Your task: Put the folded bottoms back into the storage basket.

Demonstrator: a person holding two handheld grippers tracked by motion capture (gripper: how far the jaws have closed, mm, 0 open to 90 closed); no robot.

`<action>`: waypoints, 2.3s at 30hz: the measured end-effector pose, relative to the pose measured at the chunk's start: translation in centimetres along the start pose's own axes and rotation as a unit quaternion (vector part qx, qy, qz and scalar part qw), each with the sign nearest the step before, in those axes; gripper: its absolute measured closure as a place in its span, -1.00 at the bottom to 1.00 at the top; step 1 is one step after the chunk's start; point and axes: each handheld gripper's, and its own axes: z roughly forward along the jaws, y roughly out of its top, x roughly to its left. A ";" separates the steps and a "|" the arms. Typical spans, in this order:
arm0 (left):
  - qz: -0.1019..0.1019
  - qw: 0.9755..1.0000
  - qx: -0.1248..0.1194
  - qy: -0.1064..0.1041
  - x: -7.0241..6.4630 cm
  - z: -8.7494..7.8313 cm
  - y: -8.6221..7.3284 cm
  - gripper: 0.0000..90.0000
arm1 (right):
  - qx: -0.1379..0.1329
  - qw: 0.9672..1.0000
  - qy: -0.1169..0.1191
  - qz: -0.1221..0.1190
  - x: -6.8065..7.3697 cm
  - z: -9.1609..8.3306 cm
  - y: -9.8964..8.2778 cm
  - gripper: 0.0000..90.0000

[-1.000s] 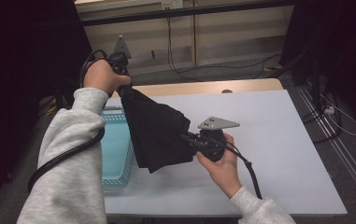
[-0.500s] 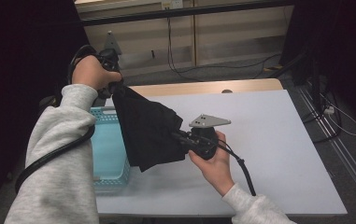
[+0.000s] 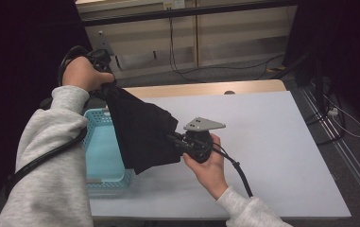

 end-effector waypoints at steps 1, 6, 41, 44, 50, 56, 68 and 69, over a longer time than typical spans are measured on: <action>0.000 1.000 0.001 0.000 0.1 -0.1 0.0 0.84 | -0.004 1.000 0.000 0.000 0.1 0.0 0.0 0.82; -0.003 1.000 -0.004 0.000 0.7 -0.5 -0.2 0.84 | -0.010 1.000 0.000 -0.002 0.4 0.3 0.3 0.82; -0.037 0.999 -0.020 0.021 5.1 -2.3 -2.0 0.84 | -0.010 0.999 0.038 -0.016 4.0 4.1 1.3 0.82; -0.040 0.999 -0.021 0.019 5.4 -2.3 -2.1 0.84 | -0.008 0.999 0.039 -0.017 4.1 4.3 1.3 0.82; -0.046 0.998 -0.023 0.022 6.0 -2.3 -2.4 0.84 | -0.005 0.999 0.046 -0.021 4.5 4.7 1.3 0.82; -0.046 0.998 -0.026 0.023 6.5 -2.3 -2.5 0.84 | -0.002 0.998 0.052 -0.021 4.8 5.1 1.3 0.82; -0.053 0.998 -0.027 0.022 7.7 -2.0 -2.8 0.84 | 0.001 0.998 0.059 -0.021 5.3 6.0 1.4 0.82; -0.054 0.998 -0.029 0.022 7.8 -2.0 -2.9 0.84 | 0.001 0.998 0.060 -0.022 5.3 6.1 1.4 0.82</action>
